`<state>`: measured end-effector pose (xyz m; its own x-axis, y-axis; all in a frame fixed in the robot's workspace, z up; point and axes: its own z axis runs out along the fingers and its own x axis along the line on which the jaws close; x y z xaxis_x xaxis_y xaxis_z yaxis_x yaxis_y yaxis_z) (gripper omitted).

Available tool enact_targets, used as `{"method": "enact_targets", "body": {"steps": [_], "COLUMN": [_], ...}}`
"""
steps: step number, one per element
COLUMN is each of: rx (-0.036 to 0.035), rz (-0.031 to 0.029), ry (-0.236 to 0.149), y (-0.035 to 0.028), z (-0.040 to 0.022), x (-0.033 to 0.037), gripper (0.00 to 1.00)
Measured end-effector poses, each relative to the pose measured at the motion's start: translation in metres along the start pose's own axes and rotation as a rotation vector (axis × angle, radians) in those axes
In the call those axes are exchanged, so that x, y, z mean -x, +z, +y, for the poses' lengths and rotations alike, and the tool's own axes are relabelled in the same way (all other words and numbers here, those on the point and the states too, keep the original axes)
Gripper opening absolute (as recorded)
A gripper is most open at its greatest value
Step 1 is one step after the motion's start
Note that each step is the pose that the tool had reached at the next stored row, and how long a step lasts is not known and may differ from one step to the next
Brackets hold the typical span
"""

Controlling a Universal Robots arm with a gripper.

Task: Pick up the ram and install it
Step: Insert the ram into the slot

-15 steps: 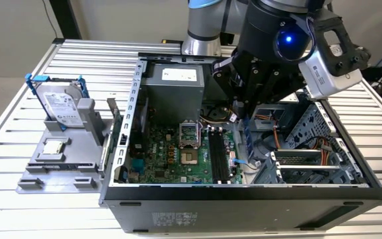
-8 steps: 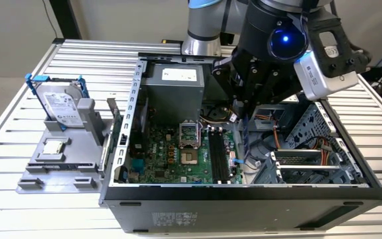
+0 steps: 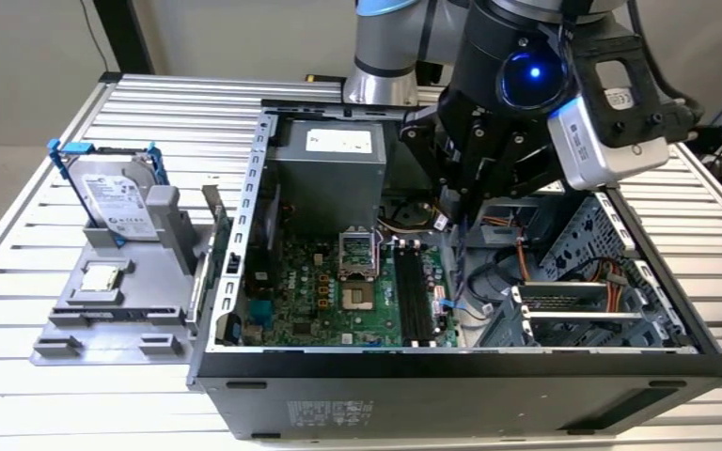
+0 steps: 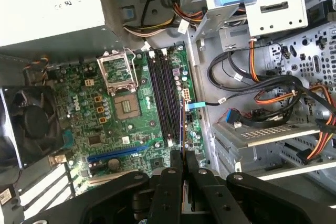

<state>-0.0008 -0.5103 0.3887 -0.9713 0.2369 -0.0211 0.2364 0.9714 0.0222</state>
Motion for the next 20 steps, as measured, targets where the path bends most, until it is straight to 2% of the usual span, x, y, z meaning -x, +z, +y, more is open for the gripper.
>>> {"method": "enact_targets", "body": {"steps": [4, 9, 20], "rx": [-0.0005, -0.0004, -0.0005], "rz": [-0.0004, -0.0004, -0.0005], "ry": [0.018, 0.019, 0.021], "y": [0.0, 0.0, 0.0054], "z": [0.0001, 0.0001, 0.0006], "x": [0.0, 0.0, -0.0001], "gripper": [0.0, 0.0, 0.0]}}
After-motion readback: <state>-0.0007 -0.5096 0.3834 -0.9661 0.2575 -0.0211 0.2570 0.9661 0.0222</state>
